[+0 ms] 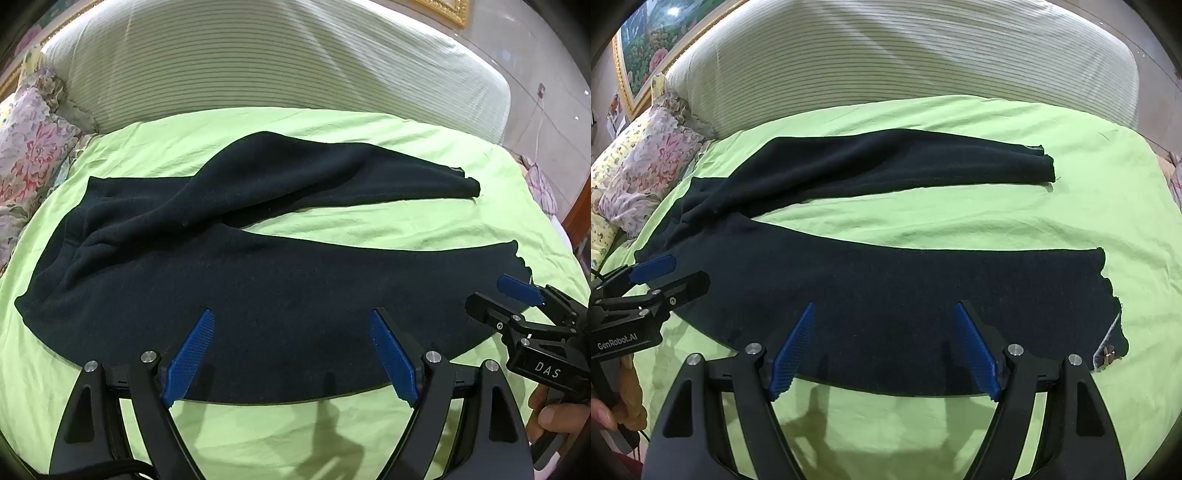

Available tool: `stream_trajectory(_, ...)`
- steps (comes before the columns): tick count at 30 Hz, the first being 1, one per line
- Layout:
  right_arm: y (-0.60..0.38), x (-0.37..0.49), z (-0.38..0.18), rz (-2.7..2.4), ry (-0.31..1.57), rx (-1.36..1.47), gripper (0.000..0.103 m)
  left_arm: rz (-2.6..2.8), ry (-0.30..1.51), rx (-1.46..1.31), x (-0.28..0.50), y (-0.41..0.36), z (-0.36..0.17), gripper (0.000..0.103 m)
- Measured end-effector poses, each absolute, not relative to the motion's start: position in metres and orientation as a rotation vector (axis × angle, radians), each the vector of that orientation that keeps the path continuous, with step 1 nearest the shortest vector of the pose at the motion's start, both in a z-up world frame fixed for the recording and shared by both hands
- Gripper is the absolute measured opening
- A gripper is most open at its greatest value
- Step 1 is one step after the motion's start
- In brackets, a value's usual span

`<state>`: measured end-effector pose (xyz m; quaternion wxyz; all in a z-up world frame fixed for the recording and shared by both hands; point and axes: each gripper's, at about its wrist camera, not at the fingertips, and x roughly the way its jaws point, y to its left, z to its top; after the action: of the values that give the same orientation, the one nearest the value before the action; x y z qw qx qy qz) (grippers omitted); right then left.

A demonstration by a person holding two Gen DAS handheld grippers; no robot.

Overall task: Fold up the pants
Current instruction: 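Position both grippers open over the waistband of the navy pants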

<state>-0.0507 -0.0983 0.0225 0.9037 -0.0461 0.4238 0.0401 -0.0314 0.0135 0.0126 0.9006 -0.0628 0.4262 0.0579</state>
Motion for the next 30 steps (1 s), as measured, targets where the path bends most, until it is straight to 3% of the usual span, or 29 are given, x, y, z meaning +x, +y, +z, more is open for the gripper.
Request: stream_trajectory(30,-0.108,-0.048,0.022,0.046,0.862,-0.109,0.078,0.118,0.907,-0.126,-0.026,0.012,0.008,0.086)
